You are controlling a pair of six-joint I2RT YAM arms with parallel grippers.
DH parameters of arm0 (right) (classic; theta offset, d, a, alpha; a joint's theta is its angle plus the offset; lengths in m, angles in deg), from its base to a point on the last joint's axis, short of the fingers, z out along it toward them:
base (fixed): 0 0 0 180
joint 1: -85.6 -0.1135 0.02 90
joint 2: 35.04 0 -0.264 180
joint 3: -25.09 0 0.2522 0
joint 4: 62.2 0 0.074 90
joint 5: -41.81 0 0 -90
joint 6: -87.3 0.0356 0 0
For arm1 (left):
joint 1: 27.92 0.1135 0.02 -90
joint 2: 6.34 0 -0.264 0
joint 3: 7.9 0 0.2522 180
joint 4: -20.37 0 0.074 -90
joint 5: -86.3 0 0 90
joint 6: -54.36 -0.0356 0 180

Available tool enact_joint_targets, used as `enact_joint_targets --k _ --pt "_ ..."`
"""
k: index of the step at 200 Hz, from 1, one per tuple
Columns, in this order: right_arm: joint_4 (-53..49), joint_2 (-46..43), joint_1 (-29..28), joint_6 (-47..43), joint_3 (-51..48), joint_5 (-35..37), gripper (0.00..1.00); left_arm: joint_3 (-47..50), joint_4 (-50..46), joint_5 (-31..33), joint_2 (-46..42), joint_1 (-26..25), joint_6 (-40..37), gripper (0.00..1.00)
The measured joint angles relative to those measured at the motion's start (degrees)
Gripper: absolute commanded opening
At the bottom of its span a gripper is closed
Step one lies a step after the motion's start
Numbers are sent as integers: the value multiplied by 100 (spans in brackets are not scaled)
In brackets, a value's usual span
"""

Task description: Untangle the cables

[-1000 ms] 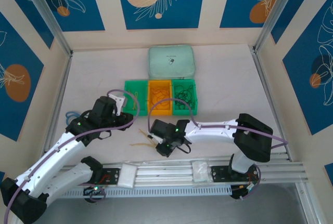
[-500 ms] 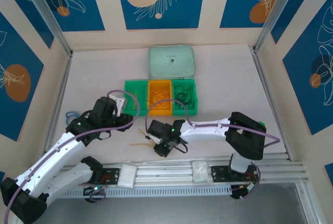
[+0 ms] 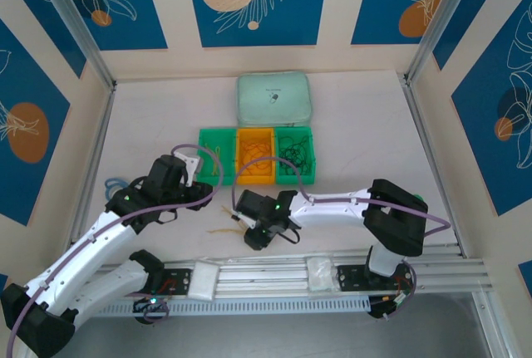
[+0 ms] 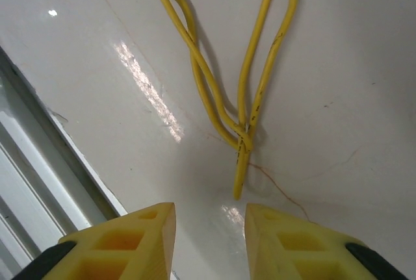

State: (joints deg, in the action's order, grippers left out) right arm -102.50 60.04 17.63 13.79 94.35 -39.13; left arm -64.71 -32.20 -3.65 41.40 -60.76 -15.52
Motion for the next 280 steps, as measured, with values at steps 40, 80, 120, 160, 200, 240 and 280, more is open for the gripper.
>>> enact_joint_targets --k 40,80,120,160,200,240,280 --pt "22 -15 61 0 0 2 30 103 -103 0 -7 0 2 45" --pt "26 2 72 -17 0 -2 30 118 -125 0 -72 0 31 46" --pt "55 44 74 -42 2 -22 30 122 -127 0 -76 0 50 46" --pt "129 254 94 -70 57 -31 28 125 -131 0 -76 0 59 46" --pt "214 302 105 -149 79 -55 13 164 -131 0 -76 0 61 46" --pt "256 286 138 -175 79 -44 0 273 -131 -2 -81 0 66 46" --pt "297 -446 356 -216 -210 -188 0 328 -46 -164 -92 4 68 46"
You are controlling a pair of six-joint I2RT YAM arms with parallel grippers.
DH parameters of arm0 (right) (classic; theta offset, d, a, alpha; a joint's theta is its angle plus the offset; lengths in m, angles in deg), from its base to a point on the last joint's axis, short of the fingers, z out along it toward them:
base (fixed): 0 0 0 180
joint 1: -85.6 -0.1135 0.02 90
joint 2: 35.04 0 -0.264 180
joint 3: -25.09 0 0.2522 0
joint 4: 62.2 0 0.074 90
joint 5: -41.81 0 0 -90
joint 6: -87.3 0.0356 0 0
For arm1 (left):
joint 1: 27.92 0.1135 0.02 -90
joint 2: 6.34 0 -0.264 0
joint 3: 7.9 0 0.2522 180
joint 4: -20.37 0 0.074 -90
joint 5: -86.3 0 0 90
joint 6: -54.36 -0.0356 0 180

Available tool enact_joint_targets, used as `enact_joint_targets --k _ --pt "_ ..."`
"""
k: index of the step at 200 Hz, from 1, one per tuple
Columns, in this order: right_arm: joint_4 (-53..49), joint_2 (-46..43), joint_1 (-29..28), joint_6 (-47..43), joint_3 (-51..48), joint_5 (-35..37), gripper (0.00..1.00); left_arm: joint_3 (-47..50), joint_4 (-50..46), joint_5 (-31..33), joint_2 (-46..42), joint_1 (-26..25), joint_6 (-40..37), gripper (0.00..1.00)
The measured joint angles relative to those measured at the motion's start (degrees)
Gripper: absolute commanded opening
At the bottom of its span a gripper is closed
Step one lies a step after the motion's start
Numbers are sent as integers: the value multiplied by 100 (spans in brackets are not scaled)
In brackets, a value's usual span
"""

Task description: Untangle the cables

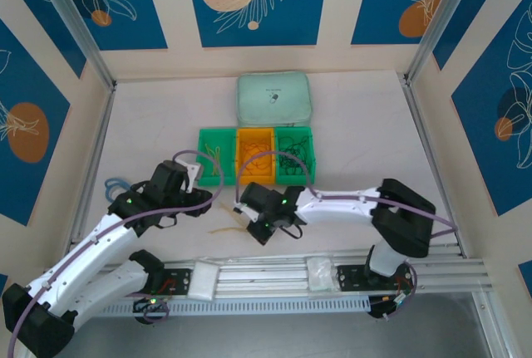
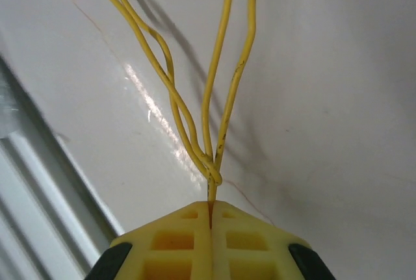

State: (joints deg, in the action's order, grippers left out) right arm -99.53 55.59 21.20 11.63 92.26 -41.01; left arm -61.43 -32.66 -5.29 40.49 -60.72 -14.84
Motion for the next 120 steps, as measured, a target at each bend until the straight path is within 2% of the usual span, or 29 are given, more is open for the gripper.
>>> enact_joint_targets --k 54,91,120 --pt "-160 -1368 662 2 44 -654 0 15 680 -697 -122 0 -33 44" --pt "-1043 -1484 1086 26 883 -822 0 66 1228 -1270 -328 -42 -212 45" --pt "-1639 -1543 1182 31 1593 -546 0 66 1626 -1665 -424 -133 -310 44"
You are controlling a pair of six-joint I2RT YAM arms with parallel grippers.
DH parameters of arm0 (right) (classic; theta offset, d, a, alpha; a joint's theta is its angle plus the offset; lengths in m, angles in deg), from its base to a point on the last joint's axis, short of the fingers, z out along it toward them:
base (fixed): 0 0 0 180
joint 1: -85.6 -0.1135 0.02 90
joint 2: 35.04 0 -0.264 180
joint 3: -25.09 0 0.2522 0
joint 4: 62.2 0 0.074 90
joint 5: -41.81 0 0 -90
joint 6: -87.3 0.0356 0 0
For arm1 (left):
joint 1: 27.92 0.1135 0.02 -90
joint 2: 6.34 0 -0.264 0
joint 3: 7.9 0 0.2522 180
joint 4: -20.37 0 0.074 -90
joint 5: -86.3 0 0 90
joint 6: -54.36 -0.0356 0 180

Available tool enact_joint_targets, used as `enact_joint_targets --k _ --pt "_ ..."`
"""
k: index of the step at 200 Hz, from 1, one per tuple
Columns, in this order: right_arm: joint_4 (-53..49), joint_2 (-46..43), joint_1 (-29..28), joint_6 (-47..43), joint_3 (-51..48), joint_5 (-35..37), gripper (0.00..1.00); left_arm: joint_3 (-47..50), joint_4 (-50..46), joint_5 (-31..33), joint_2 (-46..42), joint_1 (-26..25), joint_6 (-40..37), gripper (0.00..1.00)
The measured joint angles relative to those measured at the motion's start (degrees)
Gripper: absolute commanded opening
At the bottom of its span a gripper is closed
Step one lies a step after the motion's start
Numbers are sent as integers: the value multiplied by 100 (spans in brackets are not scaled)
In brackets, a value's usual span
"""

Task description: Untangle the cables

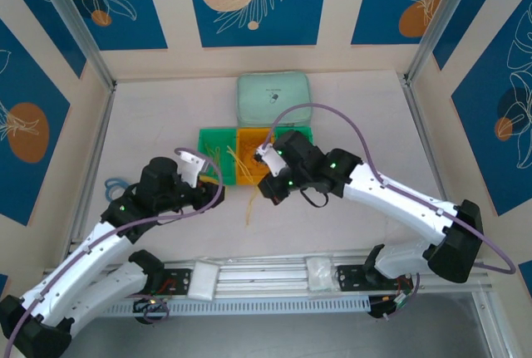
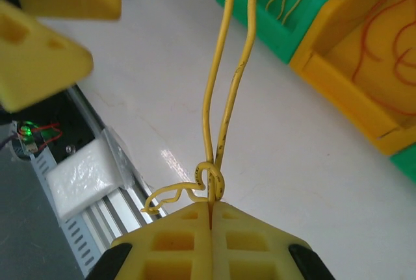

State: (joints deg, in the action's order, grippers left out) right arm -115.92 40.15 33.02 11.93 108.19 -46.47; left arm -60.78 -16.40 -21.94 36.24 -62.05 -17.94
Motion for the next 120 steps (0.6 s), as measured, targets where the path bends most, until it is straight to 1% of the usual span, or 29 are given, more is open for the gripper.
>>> enact_joint_targets --k 29,58,92,120 --pt "-352 -9 26 120 374 234 0 7 389 -260 188 -188 -2 44" --pt "-549 50 118 282 555 280 0 31 706 -409 356 -321 2 41" --pt "-595 208 203 391 713 254 0 31 789 -485 476 -393 13 31" --pt "-595 295 282 455 772 164 0 83 901 -540 527 -448 52 31"
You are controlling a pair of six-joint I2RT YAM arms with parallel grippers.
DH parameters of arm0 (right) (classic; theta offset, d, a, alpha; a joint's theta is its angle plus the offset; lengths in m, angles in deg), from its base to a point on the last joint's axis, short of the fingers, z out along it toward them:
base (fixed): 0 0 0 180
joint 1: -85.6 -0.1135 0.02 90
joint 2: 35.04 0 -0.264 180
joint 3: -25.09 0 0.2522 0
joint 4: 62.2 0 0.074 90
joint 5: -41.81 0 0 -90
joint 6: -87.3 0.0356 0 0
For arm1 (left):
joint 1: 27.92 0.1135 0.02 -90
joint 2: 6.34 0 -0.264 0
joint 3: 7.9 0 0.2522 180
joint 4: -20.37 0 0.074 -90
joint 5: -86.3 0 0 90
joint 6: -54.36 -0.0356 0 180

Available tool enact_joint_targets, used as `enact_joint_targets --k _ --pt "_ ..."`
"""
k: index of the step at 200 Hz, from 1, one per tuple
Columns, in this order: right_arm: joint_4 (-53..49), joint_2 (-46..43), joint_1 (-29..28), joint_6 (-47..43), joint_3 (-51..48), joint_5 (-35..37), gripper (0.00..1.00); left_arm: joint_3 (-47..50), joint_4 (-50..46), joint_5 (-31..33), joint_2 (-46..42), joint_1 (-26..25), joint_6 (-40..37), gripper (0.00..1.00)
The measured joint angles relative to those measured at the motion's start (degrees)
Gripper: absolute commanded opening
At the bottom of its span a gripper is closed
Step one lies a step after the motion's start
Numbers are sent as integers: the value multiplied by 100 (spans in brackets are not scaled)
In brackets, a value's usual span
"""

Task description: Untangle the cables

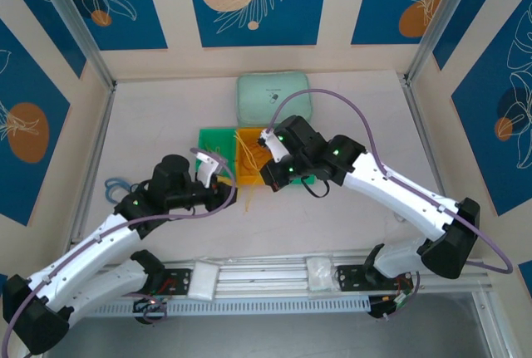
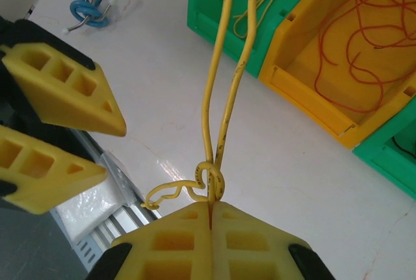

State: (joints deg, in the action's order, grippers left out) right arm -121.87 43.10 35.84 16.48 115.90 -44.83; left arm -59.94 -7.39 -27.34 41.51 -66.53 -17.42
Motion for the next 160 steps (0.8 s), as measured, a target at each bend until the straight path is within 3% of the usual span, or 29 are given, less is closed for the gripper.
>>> enact_joint_targets --k 99,160 --pt "129 105 105 83 85 -367 0 184 179 -39 289 -142 181 38" --pt "177 192 116 85 90 -452 0 201 284 -61 398 -181 273 32"
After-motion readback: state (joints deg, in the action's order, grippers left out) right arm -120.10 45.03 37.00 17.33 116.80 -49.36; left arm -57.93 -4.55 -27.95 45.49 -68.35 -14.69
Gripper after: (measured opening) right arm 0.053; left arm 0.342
